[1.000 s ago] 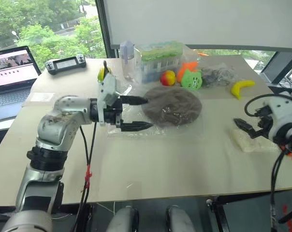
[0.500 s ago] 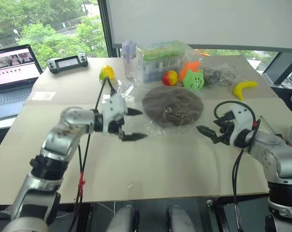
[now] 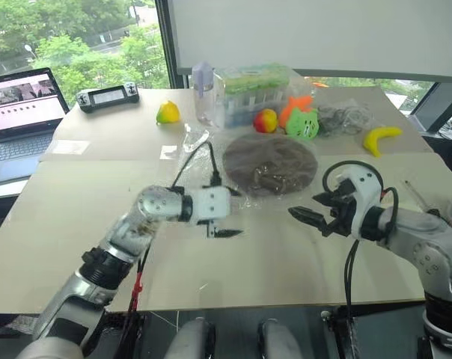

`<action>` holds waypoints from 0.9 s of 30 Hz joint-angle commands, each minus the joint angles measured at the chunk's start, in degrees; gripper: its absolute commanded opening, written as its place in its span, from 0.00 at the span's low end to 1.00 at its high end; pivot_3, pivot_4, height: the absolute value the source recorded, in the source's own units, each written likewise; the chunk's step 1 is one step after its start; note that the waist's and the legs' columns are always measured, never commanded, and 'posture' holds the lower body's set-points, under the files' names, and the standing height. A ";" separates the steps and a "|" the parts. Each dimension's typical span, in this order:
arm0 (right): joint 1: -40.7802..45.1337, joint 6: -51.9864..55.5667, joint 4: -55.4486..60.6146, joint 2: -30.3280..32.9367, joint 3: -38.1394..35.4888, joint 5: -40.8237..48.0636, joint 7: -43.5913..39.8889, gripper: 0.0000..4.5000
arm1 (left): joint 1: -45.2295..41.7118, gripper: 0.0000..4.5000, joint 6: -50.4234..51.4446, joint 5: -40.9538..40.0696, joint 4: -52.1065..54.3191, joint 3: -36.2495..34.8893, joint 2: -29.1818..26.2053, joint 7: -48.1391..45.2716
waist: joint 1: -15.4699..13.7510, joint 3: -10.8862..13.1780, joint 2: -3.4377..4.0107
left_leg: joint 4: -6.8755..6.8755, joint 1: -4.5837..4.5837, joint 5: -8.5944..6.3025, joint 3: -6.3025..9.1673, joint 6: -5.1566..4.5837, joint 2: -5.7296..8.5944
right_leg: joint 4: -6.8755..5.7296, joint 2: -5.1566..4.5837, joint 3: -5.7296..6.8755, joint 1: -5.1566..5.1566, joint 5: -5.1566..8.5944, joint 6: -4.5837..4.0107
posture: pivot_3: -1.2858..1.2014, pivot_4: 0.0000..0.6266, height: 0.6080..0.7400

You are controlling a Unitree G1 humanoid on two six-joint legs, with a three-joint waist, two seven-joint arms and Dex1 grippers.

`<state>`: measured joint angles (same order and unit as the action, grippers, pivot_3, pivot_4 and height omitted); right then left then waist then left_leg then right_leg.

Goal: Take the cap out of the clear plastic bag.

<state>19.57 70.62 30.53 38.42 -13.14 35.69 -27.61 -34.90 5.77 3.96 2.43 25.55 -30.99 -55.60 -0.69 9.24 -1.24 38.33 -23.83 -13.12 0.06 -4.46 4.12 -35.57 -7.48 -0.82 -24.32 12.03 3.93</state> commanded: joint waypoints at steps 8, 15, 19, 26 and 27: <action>-6.25 6.37 18.33 2.18 -7.48 10.22 -0.16 1.00 | -3.34 1.00 -24.78 19.88 -17.22 3.08 6.02 22.38 | -0.42 0.00 0.00 | 0.02 0.00 -0.03 0.02 -0.05 0.00 | 0.04 -0.05 0.03 0.04 -0.01 0.02 | 0.52 0.24 0.99; -9.70 7.95 25.93 4.61 -14.87 21.87 0.07 1.00 | -3.63 1.00 -31.02 34.41 -24.26 9.93 9.90 34.23 | -1.25 -0.05 0.00 | 0.10 0.03 -0.05 0.02 -0.09 0.00 | 0.16 -0.05 0.06 0.20 -0.04 0.08 | 0.52 0.24 0.99; -14.87 7.95 27.41 7.80 -21.19 29.77 1.83 1.00 | -7.64 1.00 -30.60 40.17 -32.97 11.34 13.58 42.67 | -2.76 -0.09 -0.01 | 0.47 0.04 -0.16 0.12 -0.26 -0.03 | 0.30 -0.06 0.21 0.31 -0.11 0.20 | 0.52 0.24 0.99; -33.80 8.16 26.57 16.87 -45.28 39.01 -3.01 1.00 | -16.90 1.00 -31.87 41.87 -52.17 13.01 19.71 49.81 | -3.97 -0.21 -0.09 | 0.73 0.07 -0.26 0.03 -0.48 -0.04 | 0.65 -0.23 0.22 0.92 -0.39 0.50 | 0.52 0.24 0.99; -37.08 8.09 26.31 17.41 -48.88 38.15 -4.65 1.00 | -18.41 1.00 -31.94 41.78 -54.76 12.93 20.44 50.74 | -3.89 -0.29 -0.23 | 0.74 0.10 -0.26 0.05 -0.50 -0.05 | 0.71 -0.27 0.32 1.01 -0.38 0.53 | 0.52 0.24 0.99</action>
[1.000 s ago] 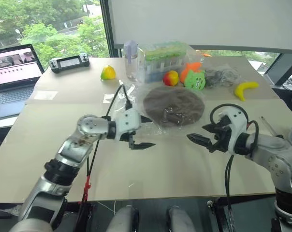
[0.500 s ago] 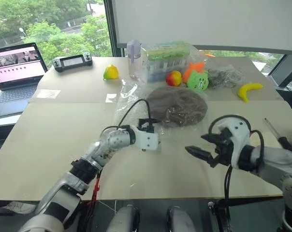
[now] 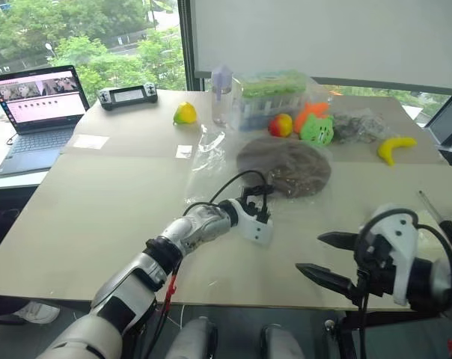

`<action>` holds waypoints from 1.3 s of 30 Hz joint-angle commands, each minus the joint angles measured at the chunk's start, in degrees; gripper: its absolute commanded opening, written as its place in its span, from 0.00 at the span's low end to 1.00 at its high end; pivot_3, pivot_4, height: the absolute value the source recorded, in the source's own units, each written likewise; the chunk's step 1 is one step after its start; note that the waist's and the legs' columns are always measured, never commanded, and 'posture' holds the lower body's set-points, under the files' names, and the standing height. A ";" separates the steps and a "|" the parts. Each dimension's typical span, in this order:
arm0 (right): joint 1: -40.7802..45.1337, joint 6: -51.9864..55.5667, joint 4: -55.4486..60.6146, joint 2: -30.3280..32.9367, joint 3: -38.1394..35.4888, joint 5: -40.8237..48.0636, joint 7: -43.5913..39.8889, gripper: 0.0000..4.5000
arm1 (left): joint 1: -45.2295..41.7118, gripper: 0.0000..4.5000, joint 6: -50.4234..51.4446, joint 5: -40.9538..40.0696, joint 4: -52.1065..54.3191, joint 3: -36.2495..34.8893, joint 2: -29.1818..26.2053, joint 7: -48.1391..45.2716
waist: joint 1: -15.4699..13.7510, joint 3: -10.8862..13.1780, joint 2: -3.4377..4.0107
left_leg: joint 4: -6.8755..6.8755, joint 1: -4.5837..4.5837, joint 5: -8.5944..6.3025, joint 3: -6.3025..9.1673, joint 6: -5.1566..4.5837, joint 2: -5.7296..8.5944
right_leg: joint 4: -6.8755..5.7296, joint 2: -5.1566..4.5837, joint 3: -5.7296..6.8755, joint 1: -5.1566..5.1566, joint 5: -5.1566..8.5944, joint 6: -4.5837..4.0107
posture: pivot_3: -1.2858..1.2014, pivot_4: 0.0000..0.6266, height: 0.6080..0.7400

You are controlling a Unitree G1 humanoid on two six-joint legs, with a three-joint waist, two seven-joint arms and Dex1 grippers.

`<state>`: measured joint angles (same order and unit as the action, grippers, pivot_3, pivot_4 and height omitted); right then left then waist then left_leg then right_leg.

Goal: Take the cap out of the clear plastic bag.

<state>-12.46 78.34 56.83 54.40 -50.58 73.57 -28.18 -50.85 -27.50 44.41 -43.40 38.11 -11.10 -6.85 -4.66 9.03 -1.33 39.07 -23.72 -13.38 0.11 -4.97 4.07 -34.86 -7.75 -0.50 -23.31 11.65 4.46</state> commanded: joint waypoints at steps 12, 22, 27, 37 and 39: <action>-16.77 -6.16 -2.89 3.89 -25.40 -0.82 -10.01 1.00 | -12.74 1.00 5.89 1.49 -29.11 1.04 9.48 8.72 | 1.92 -0.28 -0.64 | 0.01 0.08 -0.26 -0.09 0.35 -0.09 | 0.09 -0.08 0.03 0.16 0.30 0.53 | 0.52 0.24 0.99; -15.80 -9.29 -3.22 5.70 -20.64 3.21 -2.11 1.00 | -16.10 0.30 11.29 -0.85 -33.56 -1.77 10.40 8.28 | 2.69 -0.19 -0.79 | -0.01 -0.03 -0.29 -0.10 0.36 -0.08 | 0.09 -0.14 0.03 0.04 0.31 0.55 | 0.52 0.24 0.99; -15.71 -10.26 -3.83 6.45 -19.12 4.53 0.57 1.00 | -16.74 0.00 9.83 -1.71 -33.54 -2.57 9.54 9.13 | 2.57 -0.19 -0.78 | -0.02 -0.03 -0.30 -0.10 0.37 -0.08 | 0.11 -0.18 0.04 0.05 0.29 0.51 | 0.52 0.24 0.99; -14.69 -13.12 -4.66 7.04 -14.06 4.40 3.52 1.00 | -18.86 0.00 -18.38 1.71 -28.16 1.22 -1.72 15.14 | 2.31 -0.20 -0.77 | -0.12 -0.60 -0.31 -0.15 0.36 -0.02 | 0.04 -0.23 -0.03 -0.71 0.05 0.13 | 0.52 0.24 0.99; -14.65 -13.55 -4.79 7.03 -13.25 3.90 3.66 1.00 | -19.03 0.00 -25.29 1.75 -26.99 1.42 -4.08 15.96 | 1.99 -0.19 -0.77 | -0.09 -0.93 -0.27 -0.17 0.29 0.05 | -0.05 -0.29 -0.04 -1.08 0.01 0.11 | 0.52 0.24 0.99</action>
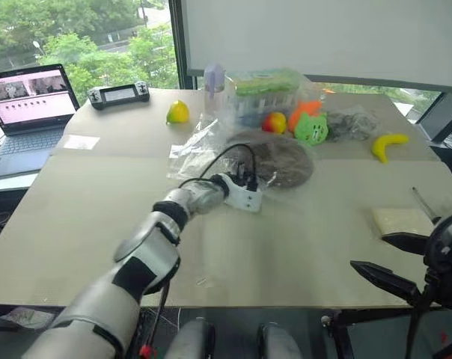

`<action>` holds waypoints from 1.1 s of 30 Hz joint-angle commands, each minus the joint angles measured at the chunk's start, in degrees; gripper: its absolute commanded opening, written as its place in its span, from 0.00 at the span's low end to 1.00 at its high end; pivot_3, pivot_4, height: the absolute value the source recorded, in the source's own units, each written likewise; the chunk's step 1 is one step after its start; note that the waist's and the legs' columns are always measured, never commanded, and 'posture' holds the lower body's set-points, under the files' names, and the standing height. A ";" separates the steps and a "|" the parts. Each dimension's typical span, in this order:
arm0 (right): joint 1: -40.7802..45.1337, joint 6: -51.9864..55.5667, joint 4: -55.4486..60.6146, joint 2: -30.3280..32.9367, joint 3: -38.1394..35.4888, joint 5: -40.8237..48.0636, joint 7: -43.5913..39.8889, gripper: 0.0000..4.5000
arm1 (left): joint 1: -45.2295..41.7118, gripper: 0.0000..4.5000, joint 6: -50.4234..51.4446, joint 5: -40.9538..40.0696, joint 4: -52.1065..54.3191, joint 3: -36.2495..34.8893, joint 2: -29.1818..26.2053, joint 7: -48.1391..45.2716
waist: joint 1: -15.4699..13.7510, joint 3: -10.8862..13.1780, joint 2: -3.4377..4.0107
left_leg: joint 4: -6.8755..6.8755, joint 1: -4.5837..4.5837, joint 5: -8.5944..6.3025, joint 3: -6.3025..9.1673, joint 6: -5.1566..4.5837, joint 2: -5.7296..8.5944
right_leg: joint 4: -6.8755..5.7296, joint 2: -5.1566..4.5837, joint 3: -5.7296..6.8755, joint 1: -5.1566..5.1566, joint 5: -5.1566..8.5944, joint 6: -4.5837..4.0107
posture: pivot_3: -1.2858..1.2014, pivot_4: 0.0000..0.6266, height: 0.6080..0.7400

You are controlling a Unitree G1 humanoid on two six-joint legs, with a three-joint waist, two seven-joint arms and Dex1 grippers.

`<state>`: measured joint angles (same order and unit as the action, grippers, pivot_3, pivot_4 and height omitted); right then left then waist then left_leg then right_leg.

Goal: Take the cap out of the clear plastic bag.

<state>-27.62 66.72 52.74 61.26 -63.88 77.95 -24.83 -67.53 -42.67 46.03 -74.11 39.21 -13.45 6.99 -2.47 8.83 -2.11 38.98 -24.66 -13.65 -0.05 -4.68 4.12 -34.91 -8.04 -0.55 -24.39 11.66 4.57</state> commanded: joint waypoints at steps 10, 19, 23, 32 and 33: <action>3.47 -3.69 -2.81 1.18 7.20 -5.39 -0.14 1.00 | -2.78 0.00 -40.71 6.80 8.92 3.22 -13.38 5.27 | -1.08 0.02 -0.03 | 0.04 -0.13 -0.20 -0.04 0.03 0.08 | 0.18 -0.27 0.17 -0.04 -0.01 0.02 | 0.52 0.24 0.99; 4.37 -3.49 -2.53 0.89 8.26 -6.18 -0.90 1.00 | -7.26 0.00 -6.02 24.20 -3.16 16.13 -12.06 19.69 | -0.58 0.04 -0.07 | 0.34 0.01 0.06 -0.11 -0.49 0.06 | -0.07 0.13 0.22 0.13 -0.01 0.07 | 0.52 0.24 0.99; 4.13 -3.27 -2.64 0.95 8.04 -6.39 -1.60 1.00 | -7.98 0.00 -2.84 26.03 -4.81 18.41 -12.80 21.08 | -0.40 0.09 -0.16 | 0.33 -0.07 0.05 -0.10 -0.49 0.05 | -0.09 0.11 0.21 0.05 -0.01 0.06 | 0.52 0.24 0.99; 4.97 -3.83 -3.85 1.13 10.66 -9.29 -3.28 1.00 | -10.40 0.50 -5.90 27.75 -5.54 21.33 -15.76 24.52 | -0.03 0.10 -0.17 | 0.33 -0.06 0.04 -0.08 -0.47 0.03 | -0.08 0.02 0.17 0.04 -0.01 0.06 | 0.52 0.24 0.99; 5.19 -3.87 -3.90 1.13 11.05 -9.51 -3.35 1.00 | -10.54 0.57 -5.09 27.87 -5.71 21.50 -16.03 24.27 | -0.04 0.10 -0.18 | 0.33 -0.06 0.04 -0.08 -0.47 0.03 | -0.07 0.02 0.17 0.03 -0.02 0.06 | 0.52 0.24 0.99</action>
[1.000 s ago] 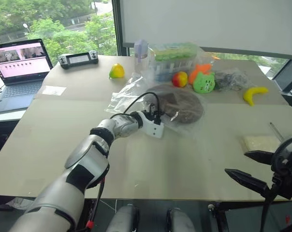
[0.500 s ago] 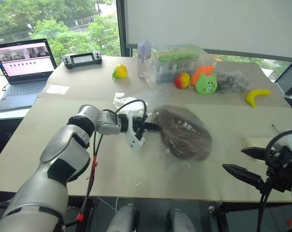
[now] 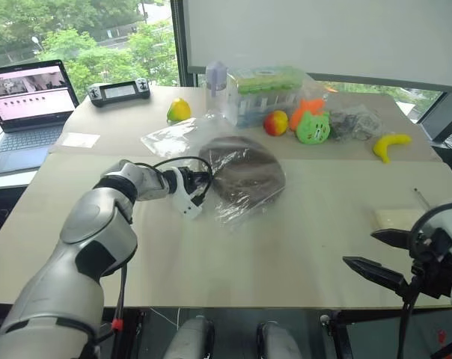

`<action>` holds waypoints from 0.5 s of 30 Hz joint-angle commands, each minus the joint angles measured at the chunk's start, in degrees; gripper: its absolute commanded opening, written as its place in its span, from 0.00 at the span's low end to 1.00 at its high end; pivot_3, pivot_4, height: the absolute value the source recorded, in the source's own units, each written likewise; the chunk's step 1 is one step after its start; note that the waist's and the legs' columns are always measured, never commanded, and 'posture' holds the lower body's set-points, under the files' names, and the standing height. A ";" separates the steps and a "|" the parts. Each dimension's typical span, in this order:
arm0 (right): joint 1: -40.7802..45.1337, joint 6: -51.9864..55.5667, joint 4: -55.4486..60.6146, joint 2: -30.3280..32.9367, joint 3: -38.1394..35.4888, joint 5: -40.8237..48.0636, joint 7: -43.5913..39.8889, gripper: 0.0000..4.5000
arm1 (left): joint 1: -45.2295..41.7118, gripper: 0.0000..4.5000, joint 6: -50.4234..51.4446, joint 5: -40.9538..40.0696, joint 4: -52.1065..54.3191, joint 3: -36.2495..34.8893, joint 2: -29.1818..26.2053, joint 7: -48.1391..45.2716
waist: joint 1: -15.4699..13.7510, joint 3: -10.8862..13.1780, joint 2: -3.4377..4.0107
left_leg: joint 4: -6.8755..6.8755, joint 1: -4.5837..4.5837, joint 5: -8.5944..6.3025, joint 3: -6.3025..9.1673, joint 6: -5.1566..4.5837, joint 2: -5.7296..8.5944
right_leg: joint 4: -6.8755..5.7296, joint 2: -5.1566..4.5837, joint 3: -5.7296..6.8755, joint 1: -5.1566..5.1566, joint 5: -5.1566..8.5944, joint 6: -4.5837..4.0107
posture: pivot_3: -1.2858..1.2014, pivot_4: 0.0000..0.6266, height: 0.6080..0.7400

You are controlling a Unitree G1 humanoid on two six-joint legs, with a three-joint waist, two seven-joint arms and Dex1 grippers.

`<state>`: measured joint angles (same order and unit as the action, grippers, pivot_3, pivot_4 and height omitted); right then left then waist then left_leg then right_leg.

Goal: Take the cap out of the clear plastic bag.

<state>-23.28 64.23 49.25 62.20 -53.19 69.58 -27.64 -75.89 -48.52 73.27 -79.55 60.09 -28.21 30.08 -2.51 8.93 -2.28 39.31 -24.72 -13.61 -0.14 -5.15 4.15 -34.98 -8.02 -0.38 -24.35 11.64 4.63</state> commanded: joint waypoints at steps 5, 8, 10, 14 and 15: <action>2.14 -1.61 -0.71 -0.12 2.66 -1.76 -0.89 1.00 | -2.92 0.89 6.15 -4.88 -1.37 -4.70 -3.13 -7.20 | 0.01 0.00 0.00 | 0.00 0.00 0.00 0.00 0.00 0.00 | -0.03 0.00 0.01 -0.02 0.00 0.00 | 0.52 0.24 0.99; 3.15 -1.37 -0.89 0.03 4.57 -1.89 -0.63 1.00 | -2.15 0.89 10.03 -8.56 -1.88 -8.36 -4.40 -18.24 | 0.11 0.01 -0.02 | 0.03 -0.01 0.01 -0.01 0.00 0.00 | -0.06 0.01 0.02 -0.05 0.00 0.00 | 0.52 0.24 0.99; 4.54 -1.73 -1.27 0.70 6.24 -2.30 -0.81 1.00 | -1.04 0.89 11.25 -11.46 -2.23 -10.94 -6.40 -29.60 | 0.37 0.02 -0.03 | 0.03 -0.01 0.01 -0.01 0.00 0.01 | -0.07 0.03 0.03 -0.06 0.00 0.00 | 0.52 0.24 0.99; 6.77 -2.02 -1.79 1.10 7.97 -3.39 -1.26 1.00 | 1.25 0.89 5.55 -24.76 -1.63 -22.14 -9.03 -52.42 | 0.99 0.01 -0.02 | 0.03 0.00 0.01 -0.08 0.01 0.01 | -0.11 0.06 0.00 -0.14 -0.01 -0.02 | 0.52 0.24 0.99; 7.06 -2.18 -1.79 1.13 8.22 -4.04 -1.51 1.00 | 1.99 0.89 4.06 -31.30 -1.43 -27.63 -8.76 -60.33 | 1.04 0.01 -0.02 | 0.03 0.00 0.01 -0.07 0.01 0.01 | -0.12 0.05 0.00 -0.15 -0.01 -0.02 | 0.52 0.24 0.99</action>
<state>-17.07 64.00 47.27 62.59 -44.84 66.57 -28.67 -74.74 -40.77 52.92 -81.45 40.57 -37.18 -16.35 -1.46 8.94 -2.30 39.35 -24.72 -13.60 -0.20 -5.14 4.16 -35.11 -7.97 -0.37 -24.49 11.63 4.60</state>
